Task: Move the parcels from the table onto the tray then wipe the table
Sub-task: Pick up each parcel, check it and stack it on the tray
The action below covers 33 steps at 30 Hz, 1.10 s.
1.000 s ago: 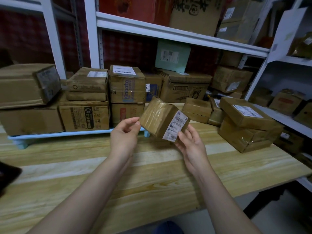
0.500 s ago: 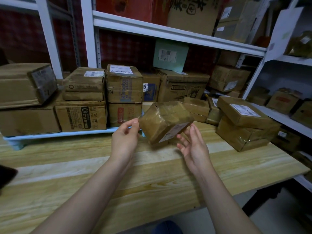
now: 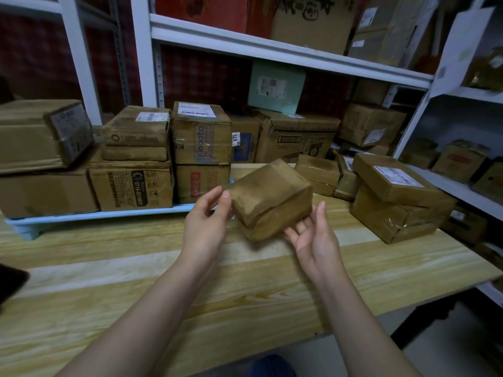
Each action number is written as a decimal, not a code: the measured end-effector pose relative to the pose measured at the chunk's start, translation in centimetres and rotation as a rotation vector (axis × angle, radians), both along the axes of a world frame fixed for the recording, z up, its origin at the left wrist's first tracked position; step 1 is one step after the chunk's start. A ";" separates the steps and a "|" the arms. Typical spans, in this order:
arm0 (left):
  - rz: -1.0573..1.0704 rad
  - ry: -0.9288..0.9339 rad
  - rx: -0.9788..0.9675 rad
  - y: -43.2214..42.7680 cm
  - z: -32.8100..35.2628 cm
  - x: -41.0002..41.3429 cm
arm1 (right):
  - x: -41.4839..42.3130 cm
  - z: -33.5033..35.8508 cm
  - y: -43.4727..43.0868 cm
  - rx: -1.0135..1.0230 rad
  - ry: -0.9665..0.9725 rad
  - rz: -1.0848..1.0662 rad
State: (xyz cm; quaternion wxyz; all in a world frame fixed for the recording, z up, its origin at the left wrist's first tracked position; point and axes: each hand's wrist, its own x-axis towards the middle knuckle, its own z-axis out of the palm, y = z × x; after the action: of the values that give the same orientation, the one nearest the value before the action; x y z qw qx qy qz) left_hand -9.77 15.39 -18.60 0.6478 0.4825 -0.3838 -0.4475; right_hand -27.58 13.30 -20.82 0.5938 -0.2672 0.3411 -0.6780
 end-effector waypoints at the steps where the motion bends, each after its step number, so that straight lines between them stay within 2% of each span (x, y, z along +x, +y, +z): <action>1: -0.008 -0.004 -0.003 0.0 -0.1 0.0 | 0.0 -0.1 0.0 -0.004 0.016 0.006; 10: 0.010 -0.028 -0.080 0.1 -0.3 0.2 | -0.1 -0.5 0.0 0.001 0.082 0.015; 16: -0.010 -0.059 -0.058 0.1 -0.8 0.4 | -0.2 -0.2 0.3 -0.035 -0.132 0.073; 20: -0.029 0.024 0.011 0.2 -0.4 0.4 | -0.6 -0.2 0.3 -0.069 -0.160 0.087; 25: -0.050 0.183 0.091 0.1 -0.4 0.0 | -0.7 -0.2 0.2 -0.082 -0.093 0.086; 33: 0.008 0.108 0.031 -0.5 -1.2 -0.7 | -0.8 -0.4 0.1 -0.099 -0.018 0.139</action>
State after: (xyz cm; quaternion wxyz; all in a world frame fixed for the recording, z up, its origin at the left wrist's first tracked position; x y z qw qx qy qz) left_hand -10.48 14.90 -19.76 0.6618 0.4689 -0.3395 -0.4763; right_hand -28.39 13.41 -21.23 0.6287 -0.3132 0.2824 -0.6534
